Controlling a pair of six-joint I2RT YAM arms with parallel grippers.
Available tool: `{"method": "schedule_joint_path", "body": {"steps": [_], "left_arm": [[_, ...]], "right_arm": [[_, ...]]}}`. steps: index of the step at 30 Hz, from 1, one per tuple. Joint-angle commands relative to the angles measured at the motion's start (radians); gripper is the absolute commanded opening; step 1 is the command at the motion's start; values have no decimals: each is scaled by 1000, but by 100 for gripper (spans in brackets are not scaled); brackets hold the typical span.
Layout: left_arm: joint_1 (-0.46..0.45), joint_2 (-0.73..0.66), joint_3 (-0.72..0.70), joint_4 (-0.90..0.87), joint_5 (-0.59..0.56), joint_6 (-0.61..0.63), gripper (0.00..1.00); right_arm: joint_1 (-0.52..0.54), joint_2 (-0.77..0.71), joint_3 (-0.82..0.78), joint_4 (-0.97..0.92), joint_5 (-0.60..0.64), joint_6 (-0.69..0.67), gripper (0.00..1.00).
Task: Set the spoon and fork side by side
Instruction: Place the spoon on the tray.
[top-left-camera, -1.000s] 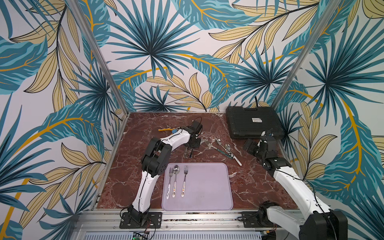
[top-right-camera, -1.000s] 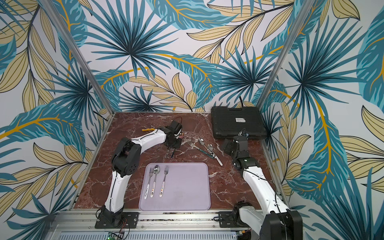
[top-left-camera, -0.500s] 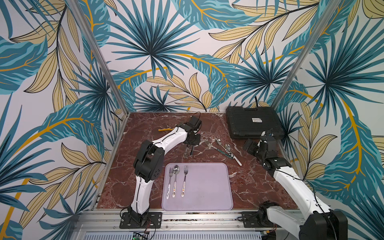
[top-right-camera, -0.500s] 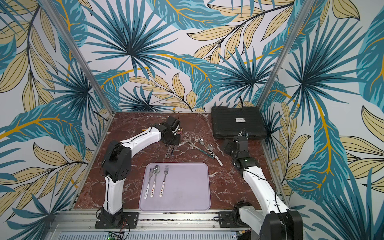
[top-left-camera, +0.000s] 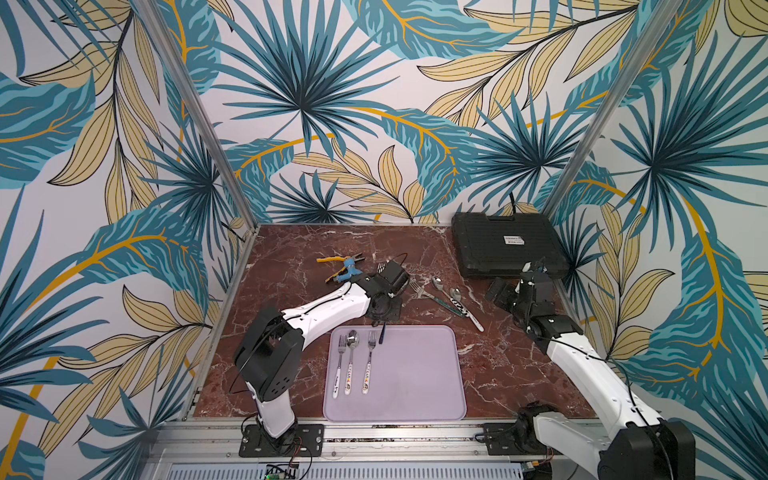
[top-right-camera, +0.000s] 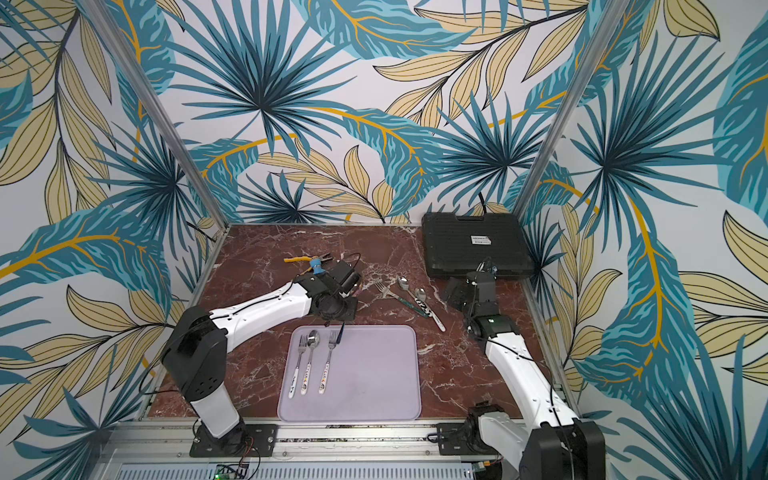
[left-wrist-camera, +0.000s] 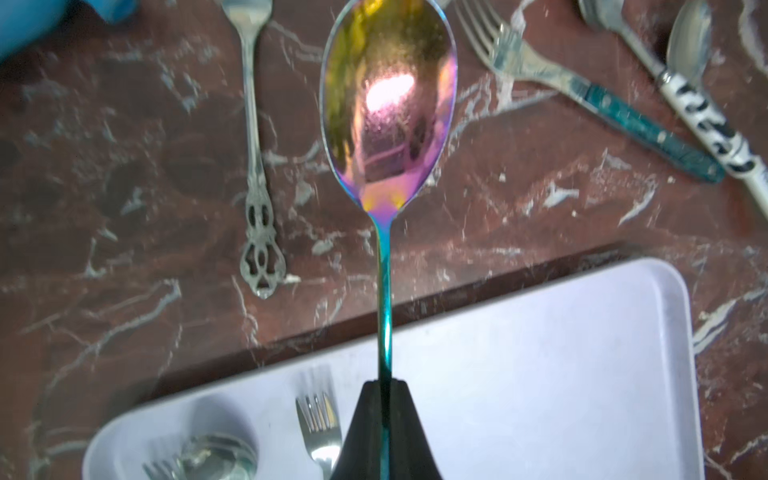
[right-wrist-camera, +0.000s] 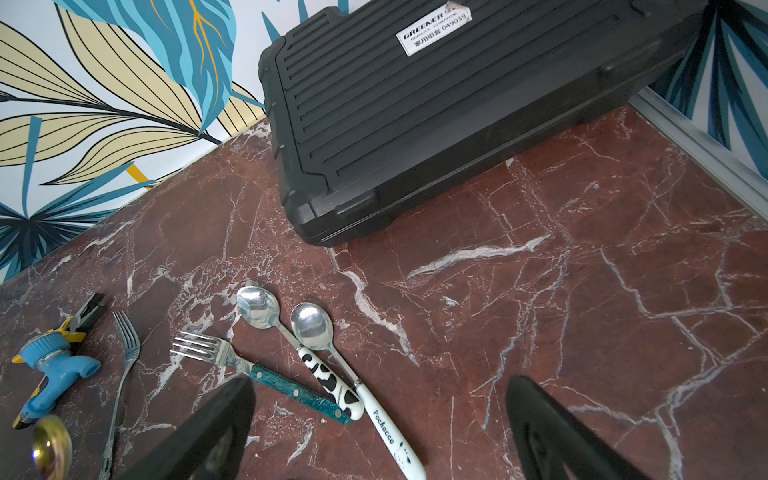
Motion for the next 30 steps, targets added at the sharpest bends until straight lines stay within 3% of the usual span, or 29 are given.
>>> {"method": "schedule_joint_path", "body": {"steps": [1,8,14,20,30], "left_arm": [[-43,-92,-89,6,-27,-110,0],[-155,-230,-277,65,-48,-237,0],[-248,-285,-346,50,-82,-312,0],[-295,-258,-408,107,-81,-368,0],[-295,-164,-409,135,-87,-376,0]], "right_arm": [[-2,-18,-12,-14,-4,12,99],[-2,-16,-13,-11,-4,12,100],[-2,-21,-15,-12,-8,13,100],[-2,-20,-15,-12,-5,14,100],[-3,-18,-13,-11,-6,13,100]]}}
